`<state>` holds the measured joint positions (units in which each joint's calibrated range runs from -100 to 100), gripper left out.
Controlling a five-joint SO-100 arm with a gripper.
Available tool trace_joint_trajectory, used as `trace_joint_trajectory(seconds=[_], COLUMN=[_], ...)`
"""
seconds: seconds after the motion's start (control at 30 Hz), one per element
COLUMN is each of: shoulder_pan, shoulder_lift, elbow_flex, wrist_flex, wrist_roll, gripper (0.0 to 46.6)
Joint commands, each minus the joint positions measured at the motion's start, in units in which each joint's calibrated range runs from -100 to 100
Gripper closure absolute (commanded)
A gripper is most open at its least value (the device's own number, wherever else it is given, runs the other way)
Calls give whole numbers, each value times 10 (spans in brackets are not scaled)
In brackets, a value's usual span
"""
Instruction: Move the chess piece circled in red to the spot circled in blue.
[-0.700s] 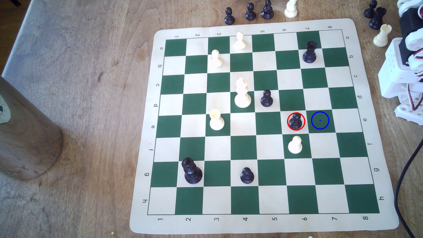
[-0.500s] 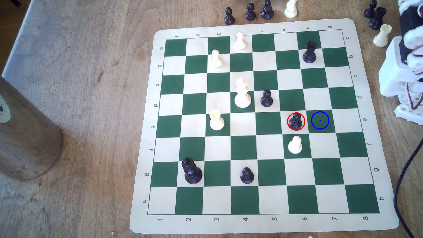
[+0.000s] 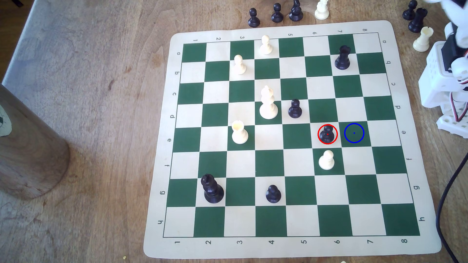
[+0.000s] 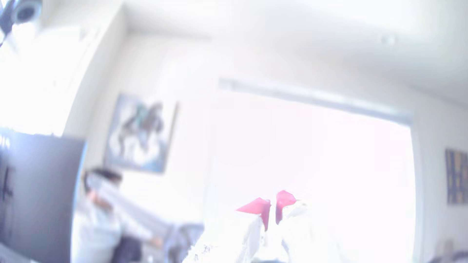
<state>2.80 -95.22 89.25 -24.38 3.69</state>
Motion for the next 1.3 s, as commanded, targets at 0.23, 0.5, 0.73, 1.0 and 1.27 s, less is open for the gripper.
trace_joint_trajectory(seconds=[0.23,0.5,0.73,1.0,1.27], shoulder_pan=[69,53,-56,-125,-165], shoulder_lift=[-4,22,83,282,379], elbow_flex=[-377,-418,-419,-471,-470], wrist_flex=[721,891,1064,1118,1084], wrist_roll=[-19,-24,-78,-160,-190], gripper=[464,464,447,406,311])
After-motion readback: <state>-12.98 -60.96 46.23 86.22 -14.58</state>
